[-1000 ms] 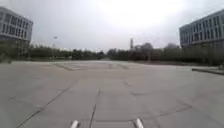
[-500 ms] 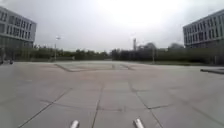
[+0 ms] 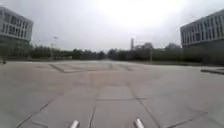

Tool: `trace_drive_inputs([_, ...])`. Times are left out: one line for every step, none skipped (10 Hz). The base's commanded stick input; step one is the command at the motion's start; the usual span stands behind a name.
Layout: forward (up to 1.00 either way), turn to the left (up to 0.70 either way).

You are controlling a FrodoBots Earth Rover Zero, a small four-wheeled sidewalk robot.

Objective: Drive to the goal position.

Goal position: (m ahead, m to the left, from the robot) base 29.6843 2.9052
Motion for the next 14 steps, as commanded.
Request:
trace_drive_inputs([1.0,0.0])
trace_drive_inputs([1.0,0.0])
trace_drive_inputs([1.0,0.0])
trace_drive_inputs([1.0,0.0])
trace_drive_inputs([1.0,0.0])
trace_drive_inputs([1.0,0.0])
trace_drive_inputs([1.0,0.0])
trace_drive_inputs([1.0,0.0])
trace_drive_inputs([1.0,0.0])
trace_drive_inputs([1.0,0.0])
trace_drive_inputs([1.0,0.0])
trace_drive_inputs([1.0,0.0])
trace_drive_inputs([1.0,0.0])
trace_drive_inputs([1.0,0.0])
